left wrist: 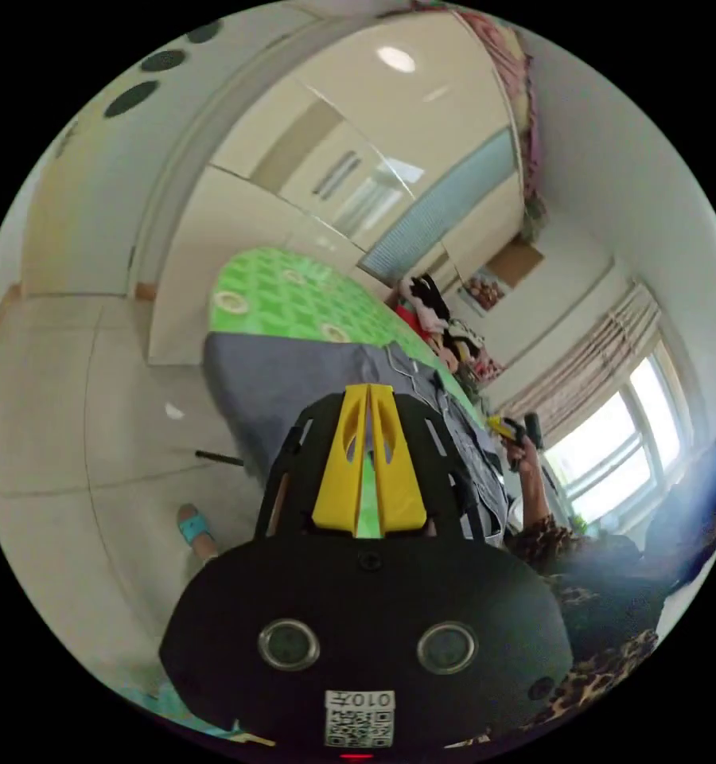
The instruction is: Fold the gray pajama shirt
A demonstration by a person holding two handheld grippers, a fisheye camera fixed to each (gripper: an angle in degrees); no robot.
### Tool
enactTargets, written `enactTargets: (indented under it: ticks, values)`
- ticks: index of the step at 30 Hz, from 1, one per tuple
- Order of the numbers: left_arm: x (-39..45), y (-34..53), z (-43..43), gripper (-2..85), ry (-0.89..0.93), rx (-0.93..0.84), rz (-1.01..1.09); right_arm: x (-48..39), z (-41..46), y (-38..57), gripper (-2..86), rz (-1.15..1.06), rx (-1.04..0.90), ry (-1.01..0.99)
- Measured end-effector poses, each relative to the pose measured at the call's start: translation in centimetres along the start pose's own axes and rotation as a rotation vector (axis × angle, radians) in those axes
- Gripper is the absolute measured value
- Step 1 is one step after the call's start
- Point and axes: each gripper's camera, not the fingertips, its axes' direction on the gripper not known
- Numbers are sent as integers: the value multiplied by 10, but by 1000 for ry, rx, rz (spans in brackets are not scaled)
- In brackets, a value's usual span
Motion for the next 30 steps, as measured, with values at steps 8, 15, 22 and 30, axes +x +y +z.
enactTargets:
  ticks: [8, 15, 22, 30]
  values:
    - [90, -153, 231, 18, 81, -215, 142, 18, 39, -117, 111, -117, -153, 205]
    - [82, -209, 360, 20, 112, -310, 50, 57, 82, -165, 116, -111, -263, 93]
    - [82, -220, 414, 7, 118, -393, 11, 70, 111, -175, 88, -197, -292, -19]
    - [124, -238, 431, -2, -34, -445, 81, 81, 87, -171, 82, -146, -185, -150]
